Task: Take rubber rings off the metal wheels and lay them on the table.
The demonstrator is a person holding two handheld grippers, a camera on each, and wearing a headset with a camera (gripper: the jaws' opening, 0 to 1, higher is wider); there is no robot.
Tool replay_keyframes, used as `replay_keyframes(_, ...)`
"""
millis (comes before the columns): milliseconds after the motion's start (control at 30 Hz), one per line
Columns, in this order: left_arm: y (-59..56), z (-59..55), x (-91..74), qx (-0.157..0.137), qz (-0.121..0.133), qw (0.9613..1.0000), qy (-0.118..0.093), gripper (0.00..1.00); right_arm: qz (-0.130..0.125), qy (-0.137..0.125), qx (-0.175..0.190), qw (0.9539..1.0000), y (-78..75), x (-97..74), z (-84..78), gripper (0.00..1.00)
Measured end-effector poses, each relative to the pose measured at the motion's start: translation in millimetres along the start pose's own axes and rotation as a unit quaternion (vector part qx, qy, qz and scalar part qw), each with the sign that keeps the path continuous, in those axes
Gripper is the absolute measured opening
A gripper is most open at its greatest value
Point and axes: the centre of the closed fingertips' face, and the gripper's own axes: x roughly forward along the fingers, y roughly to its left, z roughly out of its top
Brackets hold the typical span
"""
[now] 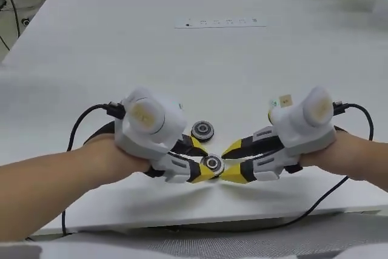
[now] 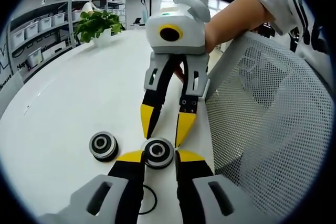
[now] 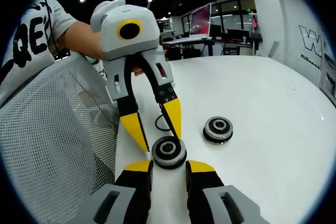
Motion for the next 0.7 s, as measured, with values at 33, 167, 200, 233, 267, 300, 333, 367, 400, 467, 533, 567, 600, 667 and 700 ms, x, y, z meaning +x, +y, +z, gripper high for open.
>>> replay_keyframes(33,-0.3,0.2,0.5,0.001,-0.001,1.0,0.0,0.17,0.0,0.0,-0.001,1.0,0.4,0.3,-0.1,0.22)
replay_keyframes(167,0.4,0.5,2.7,0.006,0.002,1.0,0.001,0.14,-0.002,0.0,-0.003,1.0,0.3,1.3,-0.4,0.21)
replay_keyframes(200,0.9,0.7,2.4,0.008,0.005,1.0,0.002,0.13,-0.002,-0.001,-0.003,1.0,0.3,1.5,-0.1,0.21)
replay_keyframes(233,1.0,0.7,2.5,0.009,0.005,0.9999,0.002,0.13,-0.002,-0.001,-0.002,1.0,0.2,1.6,0.0,0.21)
replay_keyframes(267,0.9,0.8,2.7,0.01,0.006,0.9999,0.002,0.13,-0.004,-0.002,-0.003,1.0,-0.4,1.8,0.1,0.21)
replay_keyframes(300,0.8,0.9,3.2,0.014,0.008,0.9999,0.002,0.13,-0.005,-0.001,-0.004,1.0,-0.7,2.0,0.3,0.2)
replay_keyframes(333,0.7,1.0,3.6,0.018,0.009,0.9998,0.002,0.13,-0.006,-0.001,-0.005,1.0,-1.0,2.1,0.2,0.2)
replay_keyframes(367,0.6,1.5,3.9,0.021,0.01,0.9997,0.002,0.13,-0.006,-0.001,-0.005,1.0,-1.1,2.3,-0.1,0.2)
replay_keyframes(400,0.7,1.7,4.2,0.018,0.011,0.9998,0.001,0.13,-0.007,-0.001,-0.006,1.0,-1.2,2.6,-0.3,0.2)
replay_keyframes(467,1.1,2.2,4.9,0.015,0.012,0.9998,-0.002,0.13,-0.009,0.004,-0.011,0.9999,-1.1,3.8,-2.3,0.19)
replay_keyframes(533,1.4,2.4,5.0,0.015,0.014,0.9998,-0.004,0.12,-0.008,0.004,-0.011,0.9999,-0.7,4.0,-3.2,0.19)
replay_keyframes(567,1.6,2.3,4.9,0.013,0.015,0.9998,-0.006,0.12,-0.008,0.004,-0.009,0.9999,-0.7,4.0,-3.3,0.18)
replay_keyframes(600,1.6,2.1,5.0,0.012,0.016,0.9998,-0.009,0.12,-0.008,0.003,-0.009,0.9999,-0.9,3.8,-3.2,0.18)
replay_keyframes(667,1.9,2.2,4.8,0.009,0.017,0.9997,-0.011,0.12,-0.009,0.003,-0.009,0.9999,-1.0,3.9,-3.2,0.18)
replay_keyframes(700,2.2,2.3,4.8,0.009,0.018,0.9997,-0.012,0.11,-0.009,0.002,-0.009,0.9999,-0.8,4.0,-3.2,0.18)
